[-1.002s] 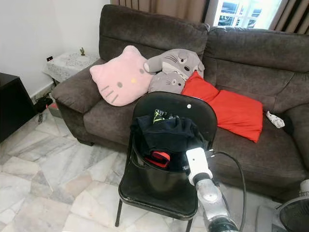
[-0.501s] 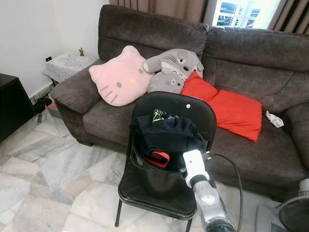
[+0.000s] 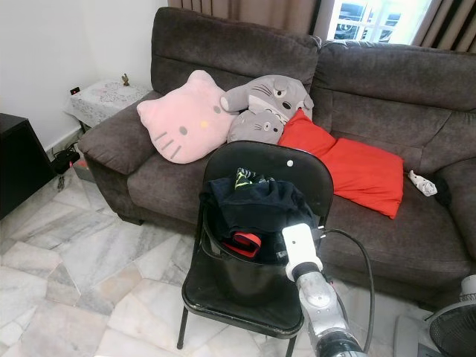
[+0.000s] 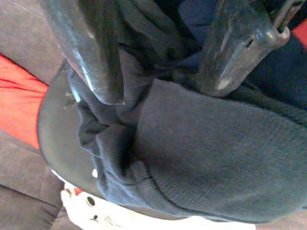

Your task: Hang hanger

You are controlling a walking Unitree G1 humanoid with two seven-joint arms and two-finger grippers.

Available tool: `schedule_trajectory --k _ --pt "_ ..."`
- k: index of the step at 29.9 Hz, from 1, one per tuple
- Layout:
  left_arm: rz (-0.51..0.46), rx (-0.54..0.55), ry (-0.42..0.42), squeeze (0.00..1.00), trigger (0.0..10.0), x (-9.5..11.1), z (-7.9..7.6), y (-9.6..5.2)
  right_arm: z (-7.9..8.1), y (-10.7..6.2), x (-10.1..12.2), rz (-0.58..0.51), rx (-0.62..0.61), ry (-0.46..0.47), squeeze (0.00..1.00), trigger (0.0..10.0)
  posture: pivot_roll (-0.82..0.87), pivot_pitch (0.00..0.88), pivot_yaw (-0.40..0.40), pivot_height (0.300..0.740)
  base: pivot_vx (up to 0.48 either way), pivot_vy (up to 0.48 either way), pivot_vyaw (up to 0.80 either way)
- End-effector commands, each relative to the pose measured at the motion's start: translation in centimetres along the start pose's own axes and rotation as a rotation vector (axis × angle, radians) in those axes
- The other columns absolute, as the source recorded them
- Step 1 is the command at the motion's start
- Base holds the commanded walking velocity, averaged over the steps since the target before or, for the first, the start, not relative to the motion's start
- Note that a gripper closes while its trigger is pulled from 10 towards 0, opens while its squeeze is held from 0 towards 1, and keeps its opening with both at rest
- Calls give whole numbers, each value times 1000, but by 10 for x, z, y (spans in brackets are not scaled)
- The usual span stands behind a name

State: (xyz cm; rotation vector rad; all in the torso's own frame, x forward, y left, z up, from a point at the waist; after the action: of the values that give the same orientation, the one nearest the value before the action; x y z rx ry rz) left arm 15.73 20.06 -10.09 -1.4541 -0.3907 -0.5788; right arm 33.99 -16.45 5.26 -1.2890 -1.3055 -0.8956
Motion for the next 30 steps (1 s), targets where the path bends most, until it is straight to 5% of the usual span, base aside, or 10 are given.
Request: schedule_trajectory --k 1,21,30 --pt "32 -9 24 0 10000 -7 0 -1 3 0 1 -8 19 17 0 10000 -8 0 -23 740 0 0 0" --pt "35 1 22 0 10000 -8 2 -2 1 6 10 -44 -36 -23 0 10000 13 4 -17 740 0 0 0" --pt "37 0 27 0 10000 -8 2 -2 15 3 -7 74 63 63 0 10000 15 14 -12 740 0 0 0"
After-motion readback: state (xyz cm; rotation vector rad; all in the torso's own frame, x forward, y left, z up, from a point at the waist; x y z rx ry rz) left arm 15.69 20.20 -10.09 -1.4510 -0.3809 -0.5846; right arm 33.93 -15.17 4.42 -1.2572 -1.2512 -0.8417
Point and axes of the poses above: a point about 5 cm out from each wrist's last joint towards the gripper, its own y axis pointing out of the wrist towards the gripper, its own x axis along the axis of the wrist's last joint, z = x × y, the point moved 1 cm from there along y, pointing out of the wrist towards the gripper, and after that the axes turned 5 degrees about y, right-handed, at the moved point
